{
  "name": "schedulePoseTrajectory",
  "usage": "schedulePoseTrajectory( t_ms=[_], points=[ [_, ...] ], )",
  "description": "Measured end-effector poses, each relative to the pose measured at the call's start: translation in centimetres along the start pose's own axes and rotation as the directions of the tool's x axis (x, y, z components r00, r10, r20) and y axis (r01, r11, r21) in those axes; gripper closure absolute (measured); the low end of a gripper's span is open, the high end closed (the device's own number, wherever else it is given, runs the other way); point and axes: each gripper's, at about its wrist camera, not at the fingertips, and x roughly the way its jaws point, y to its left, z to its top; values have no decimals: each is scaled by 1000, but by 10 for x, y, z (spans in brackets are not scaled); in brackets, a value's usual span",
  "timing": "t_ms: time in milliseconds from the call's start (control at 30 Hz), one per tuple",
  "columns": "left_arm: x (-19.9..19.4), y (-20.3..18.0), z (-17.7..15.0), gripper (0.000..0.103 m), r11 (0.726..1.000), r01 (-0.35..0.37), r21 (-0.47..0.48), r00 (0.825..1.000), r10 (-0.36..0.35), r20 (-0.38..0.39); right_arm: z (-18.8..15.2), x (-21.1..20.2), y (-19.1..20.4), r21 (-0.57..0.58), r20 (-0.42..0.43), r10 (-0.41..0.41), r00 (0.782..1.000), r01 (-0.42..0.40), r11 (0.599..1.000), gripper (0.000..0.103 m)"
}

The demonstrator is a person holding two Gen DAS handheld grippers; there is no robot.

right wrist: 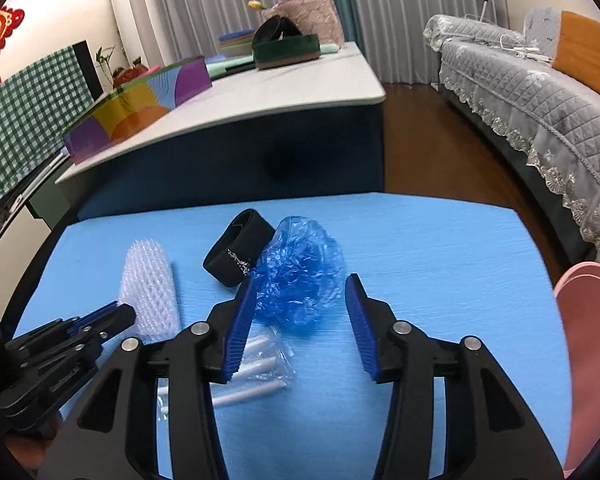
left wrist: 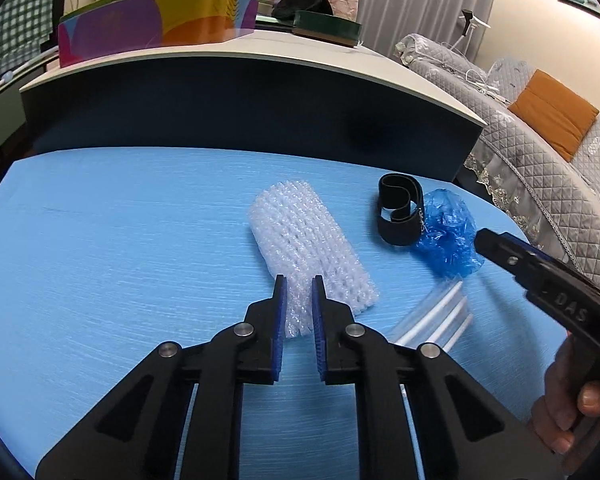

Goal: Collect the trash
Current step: 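Grasp the white bubble-foam sleeve with the left tool, then grasp the blue plastic shower cap with the right tool and lift it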

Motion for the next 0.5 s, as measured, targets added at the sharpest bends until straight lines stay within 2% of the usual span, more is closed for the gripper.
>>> schedulePoseTrajectory(
  t_ms=[133, 200, 367, 500],
  points=[
    [0, 3, 1, 91, 1000, -2, -5, 1000, 2, 2, -2, 8, 3, -2, -32, -12, 999, 11, 1000, 56],
    [0, 4, 1, 91, 1000, -1, -6, 1000, 1, 3, -2, 11, 6, -21, -47, -19, 999, 18, 1000, 60],
    [-3, -2, 3, 91, 1000, 1, 1, 1000, -1, 13, -9, 16, 8, -68, -85, -44, 995, 39, 997, 100],
    [-10, -2, 2, 91, 1000, 3, 9, 1000, -4, 25, -9, 6, 7, -78, -62, -58, 996, 53, 996, 103]
  ],
)
